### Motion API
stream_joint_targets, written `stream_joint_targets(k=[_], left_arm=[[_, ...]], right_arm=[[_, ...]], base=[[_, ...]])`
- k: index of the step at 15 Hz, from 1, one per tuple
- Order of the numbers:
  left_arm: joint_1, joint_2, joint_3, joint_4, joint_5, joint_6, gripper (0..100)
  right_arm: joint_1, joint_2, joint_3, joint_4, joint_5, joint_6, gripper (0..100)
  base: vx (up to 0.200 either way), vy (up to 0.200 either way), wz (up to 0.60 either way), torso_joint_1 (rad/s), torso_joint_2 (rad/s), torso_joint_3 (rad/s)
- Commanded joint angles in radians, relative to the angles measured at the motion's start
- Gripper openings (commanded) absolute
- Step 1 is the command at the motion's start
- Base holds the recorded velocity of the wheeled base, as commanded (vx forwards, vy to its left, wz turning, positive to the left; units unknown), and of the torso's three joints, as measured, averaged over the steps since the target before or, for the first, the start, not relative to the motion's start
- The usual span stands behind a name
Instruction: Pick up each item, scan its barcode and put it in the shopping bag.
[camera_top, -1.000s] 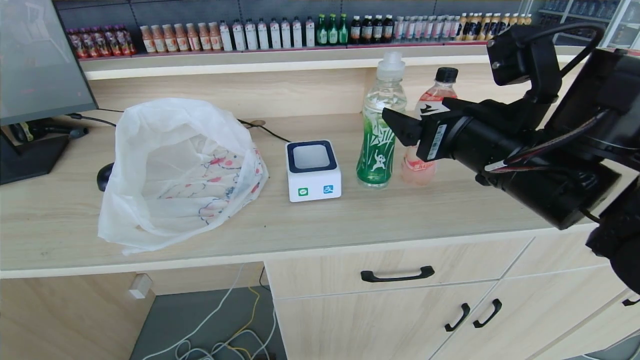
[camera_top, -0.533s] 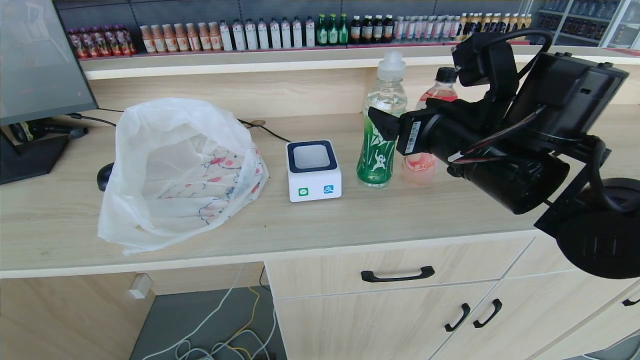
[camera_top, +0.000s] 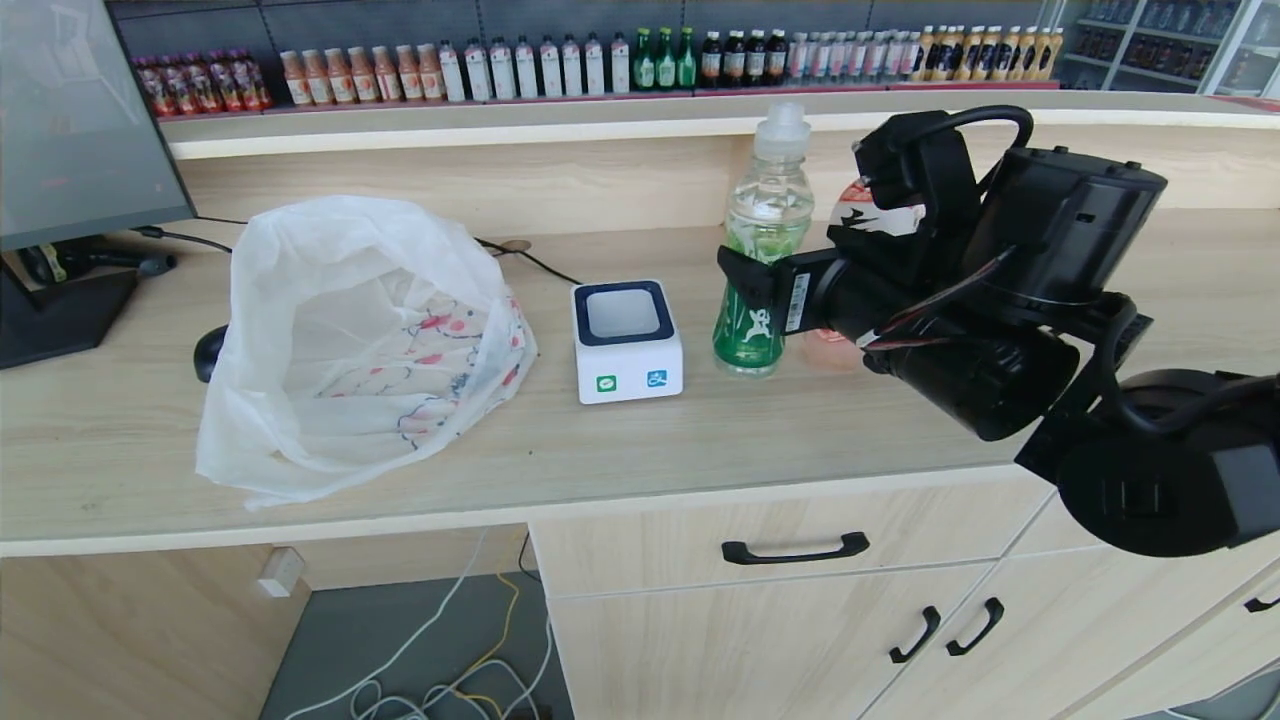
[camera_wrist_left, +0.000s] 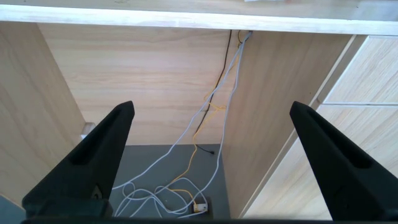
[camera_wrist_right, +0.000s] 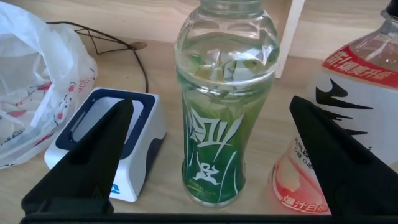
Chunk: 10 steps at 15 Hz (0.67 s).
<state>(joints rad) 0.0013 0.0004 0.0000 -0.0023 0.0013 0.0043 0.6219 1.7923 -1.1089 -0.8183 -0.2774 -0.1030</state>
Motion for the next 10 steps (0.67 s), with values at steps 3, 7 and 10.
stream_joint_targets(k=[3, 7, 10], left_arm=[[0.0, 0.0, 0.0, -0.001, 0.0, 0.0, 100], [0.0, 0.0, 0.0, -0.001, 0.0, 0.0, 100], [-0.001, 0.0, 0.0, -0.001, 0.0, 0.0, 100]], right_arm=[[-0.001, 0.022, -0.011, -0.001, 0.0, 0.0, 100], [-0.001, 0.047, -0.038, -0.001, 0.0, -0.001, 100], [-0.001, 0.071, -0.063, -0.001, 0.001, 0.0, 100]], base=[[0.0, 0.0, 0.0, 0.0, 0.0, 0.0], [0.0, 0.0, 0.0, 0.0, 0.0, 0.0], [0.0, 0.0, 0.0, 0.0, 0.0, 0.0]])
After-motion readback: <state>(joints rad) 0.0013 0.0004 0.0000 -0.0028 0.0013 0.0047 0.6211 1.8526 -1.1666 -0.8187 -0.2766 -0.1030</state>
